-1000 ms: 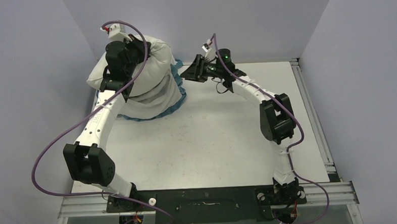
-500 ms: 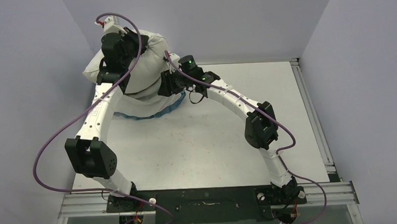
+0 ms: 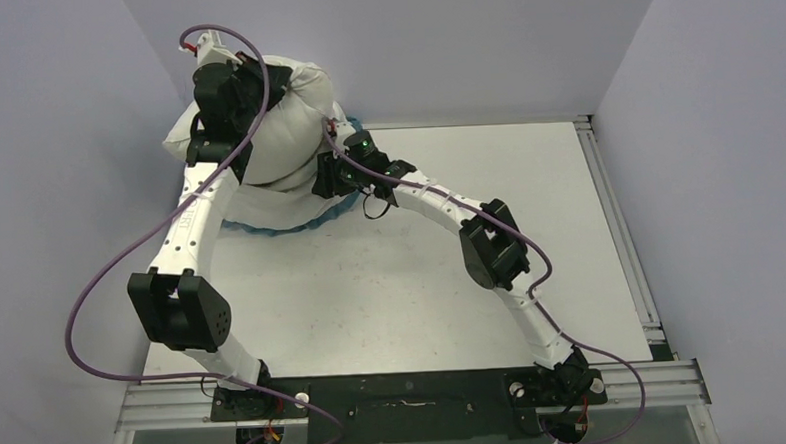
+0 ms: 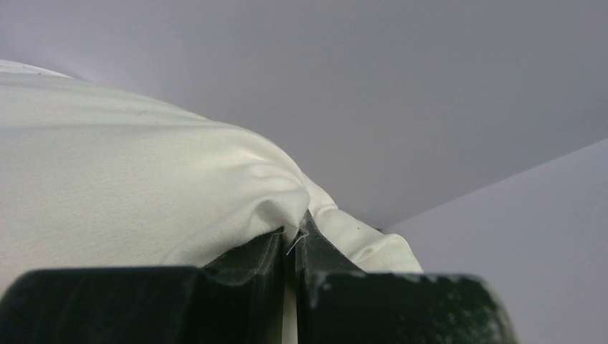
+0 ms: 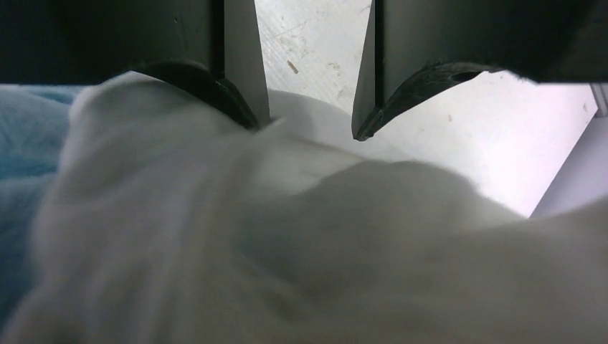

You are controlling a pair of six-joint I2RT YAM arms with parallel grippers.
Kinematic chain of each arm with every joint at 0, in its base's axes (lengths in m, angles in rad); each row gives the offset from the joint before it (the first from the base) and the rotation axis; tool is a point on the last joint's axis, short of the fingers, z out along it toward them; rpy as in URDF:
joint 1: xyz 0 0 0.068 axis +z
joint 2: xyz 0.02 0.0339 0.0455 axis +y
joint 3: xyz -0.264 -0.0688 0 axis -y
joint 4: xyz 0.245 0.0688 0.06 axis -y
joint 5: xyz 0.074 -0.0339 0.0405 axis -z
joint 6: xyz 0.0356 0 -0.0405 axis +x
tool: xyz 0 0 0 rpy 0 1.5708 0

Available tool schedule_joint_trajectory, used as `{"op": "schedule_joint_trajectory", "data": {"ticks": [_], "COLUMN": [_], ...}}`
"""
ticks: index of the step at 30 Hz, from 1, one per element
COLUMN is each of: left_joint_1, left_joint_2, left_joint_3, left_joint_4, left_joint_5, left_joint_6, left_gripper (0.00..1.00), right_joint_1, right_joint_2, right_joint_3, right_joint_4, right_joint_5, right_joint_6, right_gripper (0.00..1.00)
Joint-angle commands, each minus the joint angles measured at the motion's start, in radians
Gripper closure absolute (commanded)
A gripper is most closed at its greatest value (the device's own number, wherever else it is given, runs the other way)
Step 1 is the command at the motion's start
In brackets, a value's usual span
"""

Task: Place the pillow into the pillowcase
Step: Stuff the pillow into the pillowcase.

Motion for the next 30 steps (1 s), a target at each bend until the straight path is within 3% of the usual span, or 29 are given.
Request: {"op": "schedule_joint_trajectory", "data": {"ticks": [1, 3, 9, 12, 30], "left_joint_1": [0.028, 0.029, 0.051, 0.057, 0.088], "left_joint_2": [0.018, 0.006, -0.013, -0.014, -0.054], "left_joint_3": [0.021, 0.007, -0.027, -0.030, -0.057], "left_joint_4": [0.072, 0.078, 0.084, 0.092, 0.110], "left_joint_5": [-0.009, -0.010, -0.013, -0.012, 0.031], "left_joint_6": [-0.037, -0.029, -0.042, -0.046, -0.077], "left_gripper": [1.00, 1.00, 1.00, 1.00, 1.00], "right_joint_1": [-0.002, -0.001, -0.003, 0.001, -0.036], "right_joint_2": [0.061, 0.084, -0.076, -0.112, 0.192], "right_joint_3": [0.094, 0.131, -0.064, -0.081, 0.229], "right_joint_4": [0.096, 0.114, 0.206, 0.223, 0.205], "right_joint_5": [0.017, -0.004, -0.095, -0.111, -0.051], "right_joint_6": [0.076, 0.102, 0.124, 0.096, 0.124], "right_gripper": [0.57, 0.57, 0.57, 0.57, 0.53]}}
